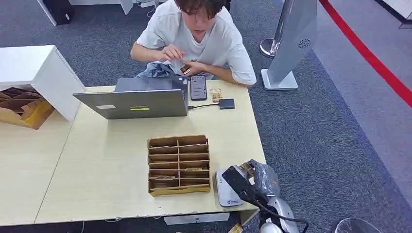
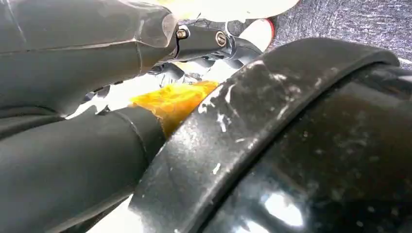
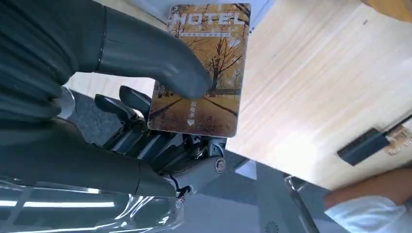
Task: Pass the card to the sensor for recognition and then transmit it.
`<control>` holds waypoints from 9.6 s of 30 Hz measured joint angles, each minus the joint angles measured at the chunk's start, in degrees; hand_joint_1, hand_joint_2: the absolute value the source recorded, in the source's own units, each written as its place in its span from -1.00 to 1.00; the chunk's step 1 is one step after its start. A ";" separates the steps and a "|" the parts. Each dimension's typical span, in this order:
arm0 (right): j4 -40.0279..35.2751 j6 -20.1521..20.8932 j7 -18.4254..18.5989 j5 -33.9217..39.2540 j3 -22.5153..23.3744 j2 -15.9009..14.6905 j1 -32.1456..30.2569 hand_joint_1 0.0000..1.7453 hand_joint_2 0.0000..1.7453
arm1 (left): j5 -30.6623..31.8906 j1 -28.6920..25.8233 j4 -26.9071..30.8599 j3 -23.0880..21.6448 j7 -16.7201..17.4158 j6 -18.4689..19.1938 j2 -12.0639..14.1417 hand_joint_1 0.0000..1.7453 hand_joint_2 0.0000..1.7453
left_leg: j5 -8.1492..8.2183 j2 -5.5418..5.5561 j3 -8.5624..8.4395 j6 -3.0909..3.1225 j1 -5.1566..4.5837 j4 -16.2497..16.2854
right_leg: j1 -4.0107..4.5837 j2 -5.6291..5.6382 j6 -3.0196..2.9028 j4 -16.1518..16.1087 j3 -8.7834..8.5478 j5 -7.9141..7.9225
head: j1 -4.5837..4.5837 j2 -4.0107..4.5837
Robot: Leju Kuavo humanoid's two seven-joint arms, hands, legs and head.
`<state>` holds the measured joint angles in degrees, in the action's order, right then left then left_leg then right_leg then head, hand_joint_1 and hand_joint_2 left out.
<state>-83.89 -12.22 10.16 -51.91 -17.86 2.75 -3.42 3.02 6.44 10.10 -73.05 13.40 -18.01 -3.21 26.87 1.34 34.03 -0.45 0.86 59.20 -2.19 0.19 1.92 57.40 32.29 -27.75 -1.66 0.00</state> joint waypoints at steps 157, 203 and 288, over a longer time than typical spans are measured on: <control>5.27 -5.70 -9.64 -4.68 -36.96 -4.00 19.27 -1.00 1.00 | -4.15 -9.77 -9.16 59.43 -25.00 43.41 11.85 -1.00 -1.00 | 0.00 -0.10 0.02 -0.16 0.33 -0.03 | 0.32 0.02 -0.21 0.02 0.01 -0.07 | 0.02 0.00; 8.46 -5.83 -6.30 -9.05 -37.00 -4.09 19.56 -0.92 1.00 | 9.37 -9.66 -9.16 72.59 -24.94 44.00 12.41 -1.00 -1.00 | 0.00 -0.10 0.02 -0.16 0.34 -0.03 | 0.32 0.03 -0.21 0.02 0.02 -0.07 | 0.02 0.00; 10.08 -4.20 -3.74 -10.14 -37.05 -4.83 21.01 -0.44 1.00 | 18.10 -9.62 -9.16 81.50 -24.94 44.74 13.05 -1.00 -1.00 | 0.00 -0.10 0.02 -0.16 0.34 -0.03 | 0.32 0.03 -0.21 0.02 0.02 -0.07 | 0.02 0.00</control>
<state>-73.81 -16.41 6.43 -62.05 -54.90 -2.08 17.59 21.11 -3.18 0.94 8.46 -11.54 26.73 9.84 26.87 1.24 34.04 -0.61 1.20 59.17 -1.87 0.22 1.70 57.42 32.31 -27.82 -1.64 0.00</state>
